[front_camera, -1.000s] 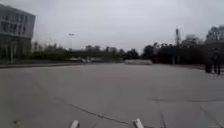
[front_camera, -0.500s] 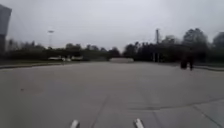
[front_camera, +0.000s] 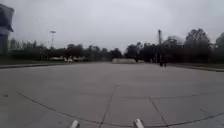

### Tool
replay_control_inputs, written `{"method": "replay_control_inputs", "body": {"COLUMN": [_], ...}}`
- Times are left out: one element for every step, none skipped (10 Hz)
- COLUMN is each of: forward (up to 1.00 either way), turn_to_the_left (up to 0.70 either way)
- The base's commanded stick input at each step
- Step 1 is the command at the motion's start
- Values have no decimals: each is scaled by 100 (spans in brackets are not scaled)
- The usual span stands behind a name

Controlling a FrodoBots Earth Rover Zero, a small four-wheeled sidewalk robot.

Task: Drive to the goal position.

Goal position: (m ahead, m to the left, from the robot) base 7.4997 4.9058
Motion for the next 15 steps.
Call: {"method": "replay_control_inputs", "body": {"forward": [0,0,0,0,0,0,0,0,0,0,0,0,0,0,0], "turn_to_the_left": [0,0,-4,-6,-4,-2,0,0,0,0,0,0,0,0,0]}}
